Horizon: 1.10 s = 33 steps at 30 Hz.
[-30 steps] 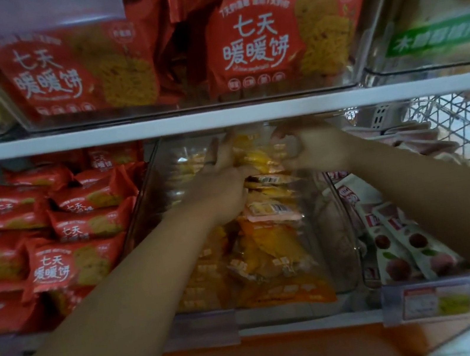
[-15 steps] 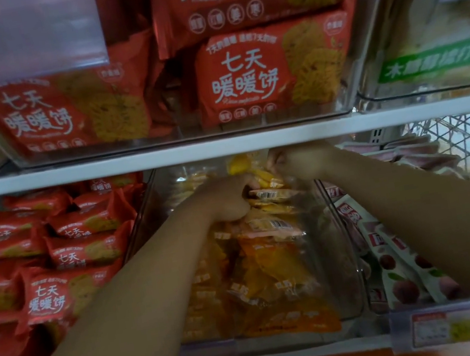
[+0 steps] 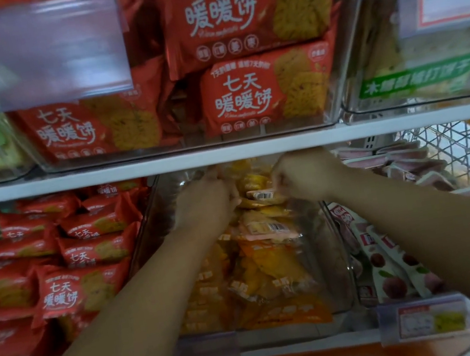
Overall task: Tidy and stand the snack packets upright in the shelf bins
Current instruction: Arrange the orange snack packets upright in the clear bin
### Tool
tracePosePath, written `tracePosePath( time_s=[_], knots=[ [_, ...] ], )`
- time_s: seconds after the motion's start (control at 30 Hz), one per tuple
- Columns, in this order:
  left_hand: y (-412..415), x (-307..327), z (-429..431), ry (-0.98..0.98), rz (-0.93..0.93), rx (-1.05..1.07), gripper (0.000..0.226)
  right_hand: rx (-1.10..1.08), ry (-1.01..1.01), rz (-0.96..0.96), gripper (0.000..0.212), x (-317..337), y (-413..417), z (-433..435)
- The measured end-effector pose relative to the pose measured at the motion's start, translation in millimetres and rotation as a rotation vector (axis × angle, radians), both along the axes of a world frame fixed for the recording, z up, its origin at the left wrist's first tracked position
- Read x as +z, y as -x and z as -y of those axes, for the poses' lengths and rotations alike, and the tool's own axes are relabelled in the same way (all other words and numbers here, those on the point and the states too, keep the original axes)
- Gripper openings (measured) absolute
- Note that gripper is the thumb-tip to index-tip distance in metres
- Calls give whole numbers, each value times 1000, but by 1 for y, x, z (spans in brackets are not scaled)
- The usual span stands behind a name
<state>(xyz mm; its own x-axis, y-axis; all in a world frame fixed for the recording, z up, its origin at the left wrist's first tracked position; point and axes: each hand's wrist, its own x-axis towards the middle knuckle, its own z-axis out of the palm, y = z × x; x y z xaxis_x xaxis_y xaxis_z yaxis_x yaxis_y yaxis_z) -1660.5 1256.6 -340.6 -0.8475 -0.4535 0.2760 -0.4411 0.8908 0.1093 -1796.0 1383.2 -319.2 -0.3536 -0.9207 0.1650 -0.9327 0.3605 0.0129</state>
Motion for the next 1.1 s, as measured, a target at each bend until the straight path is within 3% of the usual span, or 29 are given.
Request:
tracePosePath(
  time_s=[0.2, 0.27, 0.4, 0.47, 0.53, 0.67, 0.8, 0.9, 1.03, 1.07, 1.1],
  knots=[
    [-11, 2, 2, -95, -148, -50, 9, -64, 467, 107, 18, -8, -11, -35],
    [-10, -1, 1, -138, -125, -62, 9, -76, 583, 267, 17, -12, -20, -44],
    [-3, -2, 3, -272, -157, -24, 9, -65, 737, 778, 14, -12, -34, -56],
    [4, -1, 4, -311, -187, -5, 10, -68, 759, 833, 18, -12, -36, -63],
    [11, 0, 3, -327, -199, 7, 11, -118, 776, 841, 25, -13, -36, -70],
    [24, 3, -3, -324, -176, 69, 17, -158, 760, 804, 16, -18, -29, -68],
    [33, 5, -3, -421, -140, 106, 19, -131, 605, 533, 28, -14, -23, -50],
    [38, 4, 0, -596, -164, 109, 12, -109, 414, 333, 44, -6, -20, -36],
    [40, -4, 10, -847, -285, 152, 11, -101, 288, 295, 14, 5, -22, -34],
    [39, -4, 10, -928, -319, 171, 14, -121, 303, 262, 14, 5, -23, -36],
    [38, -2, 10, -1018, -351, 185, 19, -140, 334, 226, 27, 5, -23, -39]
  ],
)
